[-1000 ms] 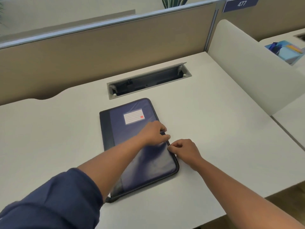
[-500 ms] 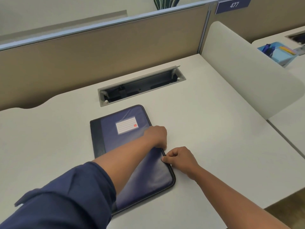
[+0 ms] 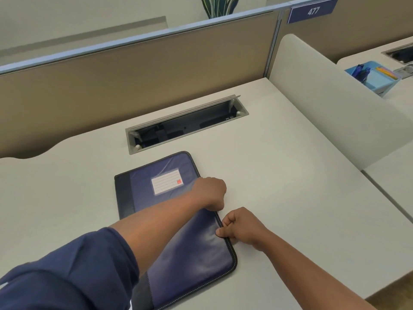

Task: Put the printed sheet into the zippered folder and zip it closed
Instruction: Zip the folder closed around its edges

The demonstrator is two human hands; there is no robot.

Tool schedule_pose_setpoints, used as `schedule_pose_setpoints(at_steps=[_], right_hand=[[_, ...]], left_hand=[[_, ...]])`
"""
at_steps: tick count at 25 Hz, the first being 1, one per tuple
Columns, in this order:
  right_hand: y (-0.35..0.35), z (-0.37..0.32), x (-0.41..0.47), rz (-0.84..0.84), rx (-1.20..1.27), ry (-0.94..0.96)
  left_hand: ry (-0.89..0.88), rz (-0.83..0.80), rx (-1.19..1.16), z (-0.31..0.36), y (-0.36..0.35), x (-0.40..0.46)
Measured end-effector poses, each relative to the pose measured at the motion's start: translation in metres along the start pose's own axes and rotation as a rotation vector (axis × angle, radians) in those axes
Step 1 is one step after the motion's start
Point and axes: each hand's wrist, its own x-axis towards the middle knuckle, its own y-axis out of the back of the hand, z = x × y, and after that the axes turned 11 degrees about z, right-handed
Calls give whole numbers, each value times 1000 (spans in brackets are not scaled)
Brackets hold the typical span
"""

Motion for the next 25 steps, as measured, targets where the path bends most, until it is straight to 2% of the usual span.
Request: schedule_pose_setpoints(at_steps=[8, 15, 20, 25], right_hand=[[0, -2, 2, -9, 45, -14], [-4, 7, -3, 41, 124, 39], [-4, 7, -5, 20, 114, 14], [-5, 8, -7, 52, 103, 10]], left_hand=[[-72, 22, 72, 4, -3, 0], [-120, -18, -73, 8, -8, -5], [-223, 191, 159, -1, -7, -6], [-69, 288, 191, -43, 14, 15]])
